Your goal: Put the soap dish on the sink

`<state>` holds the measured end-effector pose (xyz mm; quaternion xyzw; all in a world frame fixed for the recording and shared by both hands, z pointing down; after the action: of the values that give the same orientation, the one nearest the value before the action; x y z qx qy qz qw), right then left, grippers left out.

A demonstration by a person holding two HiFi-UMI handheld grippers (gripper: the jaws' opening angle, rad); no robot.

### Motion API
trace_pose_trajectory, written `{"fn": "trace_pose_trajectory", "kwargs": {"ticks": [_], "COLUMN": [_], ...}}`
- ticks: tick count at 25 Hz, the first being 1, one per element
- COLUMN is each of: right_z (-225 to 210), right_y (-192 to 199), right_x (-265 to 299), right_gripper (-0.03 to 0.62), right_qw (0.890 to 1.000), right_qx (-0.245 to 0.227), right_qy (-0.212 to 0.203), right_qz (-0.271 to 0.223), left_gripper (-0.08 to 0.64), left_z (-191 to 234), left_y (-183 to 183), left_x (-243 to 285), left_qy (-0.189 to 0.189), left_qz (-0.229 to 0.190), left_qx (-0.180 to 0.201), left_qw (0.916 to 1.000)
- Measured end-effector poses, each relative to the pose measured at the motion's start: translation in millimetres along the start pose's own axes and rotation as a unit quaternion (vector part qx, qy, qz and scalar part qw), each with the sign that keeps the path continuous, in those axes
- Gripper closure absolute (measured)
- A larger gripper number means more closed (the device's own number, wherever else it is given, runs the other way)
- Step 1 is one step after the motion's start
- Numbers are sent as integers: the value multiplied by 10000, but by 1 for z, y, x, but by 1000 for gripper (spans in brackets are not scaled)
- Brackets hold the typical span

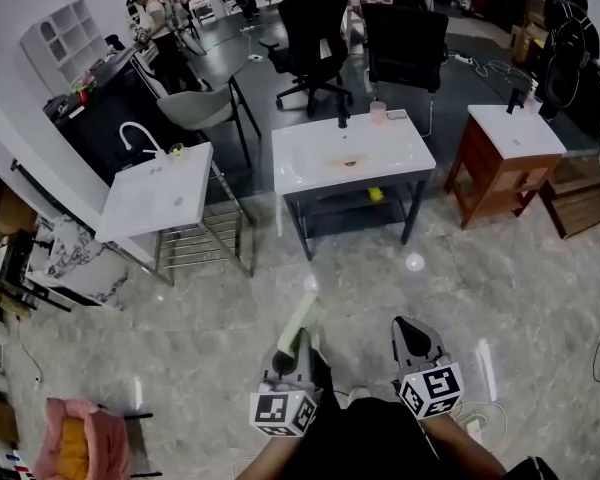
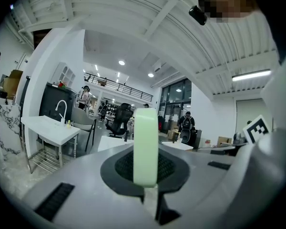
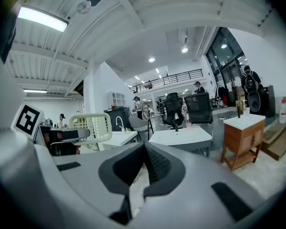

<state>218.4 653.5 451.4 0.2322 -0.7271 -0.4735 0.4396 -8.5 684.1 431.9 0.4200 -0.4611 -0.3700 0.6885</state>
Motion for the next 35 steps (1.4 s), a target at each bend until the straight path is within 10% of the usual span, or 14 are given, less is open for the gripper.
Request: {"fn": "trace_pose_trajectory", "kwargs": {"ticks": [35], "right_z": [-51], "right_y": [-179], "right_x": [271], "right_gripper": [594], "right_qw": [9991], "right_qx": [153], "right_qy": [356], "right_qz": [165], "left_gripper": [537], "left_z": [190], "left_y": [-136], "left_x": [246], "left_qy": [264], "left_qz": [12], "left_qx": [-660], "left_qw": [9975]}}
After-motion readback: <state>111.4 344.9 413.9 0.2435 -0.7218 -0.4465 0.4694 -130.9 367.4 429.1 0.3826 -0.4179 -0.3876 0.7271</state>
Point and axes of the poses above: the fingertips, and each gripper's own axes: x forward along the fingers, z to its left, y out of its underside, the point moved 6 cm from there along -x, backward along the fingers, and after that the axes turned 11 degrees about z, right-handed, at the moved point
